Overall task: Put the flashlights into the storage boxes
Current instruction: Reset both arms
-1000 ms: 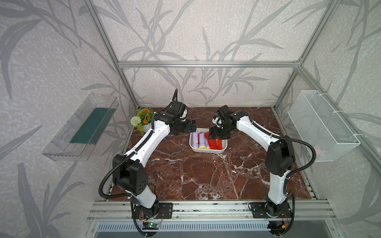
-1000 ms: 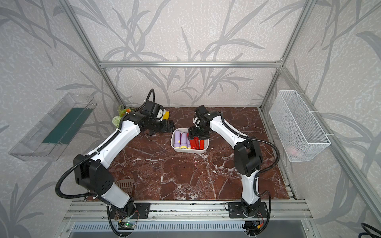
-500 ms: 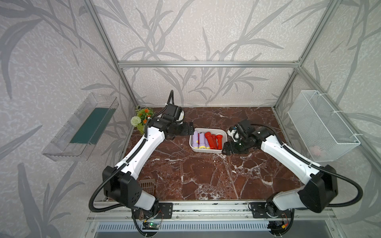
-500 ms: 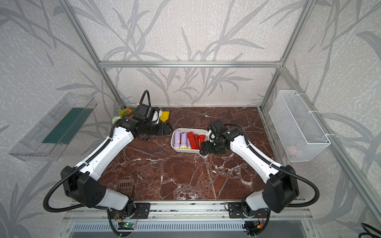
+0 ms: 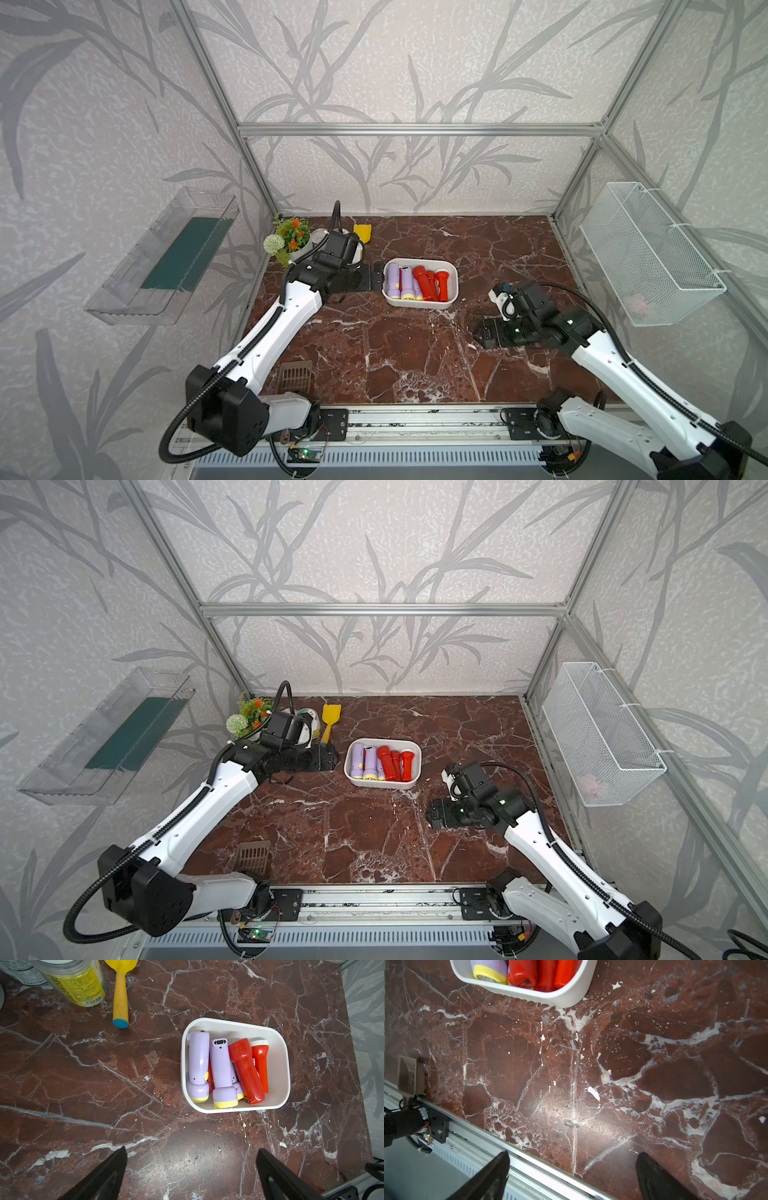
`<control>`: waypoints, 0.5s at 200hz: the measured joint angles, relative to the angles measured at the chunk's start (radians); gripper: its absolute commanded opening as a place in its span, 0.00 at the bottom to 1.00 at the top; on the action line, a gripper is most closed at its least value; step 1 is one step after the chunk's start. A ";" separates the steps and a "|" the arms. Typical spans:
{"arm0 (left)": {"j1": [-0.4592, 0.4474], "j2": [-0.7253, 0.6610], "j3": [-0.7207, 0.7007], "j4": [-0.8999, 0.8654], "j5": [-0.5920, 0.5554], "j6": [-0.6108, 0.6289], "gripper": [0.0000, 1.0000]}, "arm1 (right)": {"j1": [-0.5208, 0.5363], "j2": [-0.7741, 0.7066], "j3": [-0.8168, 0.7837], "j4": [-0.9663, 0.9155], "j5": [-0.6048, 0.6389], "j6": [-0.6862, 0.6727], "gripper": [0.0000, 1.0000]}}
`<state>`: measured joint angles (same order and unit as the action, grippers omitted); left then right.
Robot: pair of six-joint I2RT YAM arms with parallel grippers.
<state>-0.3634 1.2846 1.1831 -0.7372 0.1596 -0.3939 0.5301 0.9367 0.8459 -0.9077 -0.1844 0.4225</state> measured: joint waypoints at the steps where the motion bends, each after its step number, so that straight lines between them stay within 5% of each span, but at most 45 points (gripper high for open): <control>1: 0.000 -0.002 -0.002 0.000 -0.002 0.000 0.99 | 0.000 -0.003 -0.002 0.000 0.002 0.000 0.95; 100: 0.000 -0.252 -0.239 0.037 -0.095 -0.025 0.99 | 0.000 0.015 -0.027 0.036 0.027 -0.018 0.98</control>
<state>-0.3634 1.0325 0.9443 -0.7002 0.0647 -0.4191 0.5301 0.9516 0.8192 -0.8715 -0.1574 0.4042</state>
